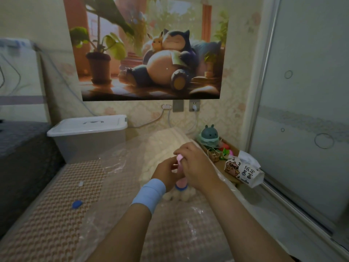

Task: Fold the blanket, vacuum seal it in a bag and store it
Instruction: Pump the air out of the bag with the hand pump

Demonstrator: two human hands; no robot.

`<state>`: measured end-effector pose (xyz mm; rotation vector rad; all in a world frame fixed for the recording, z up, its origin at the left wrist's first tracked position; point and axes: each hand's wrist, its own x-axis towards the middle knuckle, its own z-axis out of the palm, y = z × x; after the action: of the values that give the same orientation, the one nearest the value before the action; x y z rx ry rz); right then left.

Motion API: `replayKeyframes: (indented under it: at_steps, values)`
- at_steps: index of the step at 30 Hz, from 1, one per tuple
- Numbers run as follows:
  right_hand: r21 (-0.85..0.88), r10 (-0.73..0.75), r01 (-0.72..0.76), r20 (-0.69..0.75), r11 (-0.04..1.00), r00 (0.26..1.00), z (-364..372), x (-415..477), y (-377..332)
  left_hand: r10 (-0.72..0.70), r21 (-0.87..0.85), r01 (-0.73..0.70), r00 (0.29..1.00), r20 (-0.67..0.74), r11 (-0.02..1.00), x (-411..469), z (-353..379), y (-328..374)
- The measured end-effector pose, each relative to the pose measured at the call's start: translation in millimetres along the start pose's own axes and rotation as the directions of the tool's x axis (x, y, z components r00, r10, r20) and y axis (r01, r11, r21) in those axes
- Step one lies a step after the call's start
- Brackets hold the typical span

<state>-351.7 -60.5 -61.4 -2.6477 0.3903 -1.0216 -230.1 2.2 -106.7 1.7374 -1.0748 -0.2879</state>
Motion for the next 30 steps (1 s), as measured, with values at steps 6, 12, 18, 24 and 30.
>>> replayKeyframes:
  at_steps: [6, 12, 18, 24, 30]
  values:
    - [0.036, -0.194, 0.26, -0.568, 0.965, 0.8, -57.6, 19.7, -43.3, 0.043, -0.012, -0.042, 0.998, 0.043, 0.999, -1.6, -0.5, -0.4]
    - [-0.026, -0.052, 0.047, -0.251, 0.999, 0.967, 6.2, -4.5, -4.1, -0.004, 0.029, 0.003, 1.0, 0.027, 1.0, -3.8, 1.6, 0.5]
    - [0.016, -0.137, 0.144, -0.217, 0.989, 0.966, -14.6, 12.5, -25.7, 0.004, -0.014, -0.003, 1.0, 0.026, 1.0, -2.1, -7.7, -5.2]
    - [-0.065, -0.257, 0.279, -0.629, 0.958, 0.734, -55.2, 21.2, -47.7, 0.049, 0.016, -0.05, 0.998, 0.043, 0.999, 1.2, 4.6, -4.6]
    - [-0.099, -0.002, 0.006, 0.05, 0.995, 0.999, 7.6, 0.6, -1.3, -0.037, 0.037, 0.037, 0.999, -0.004, 0.999, -0.4, 0.7, -6.7]
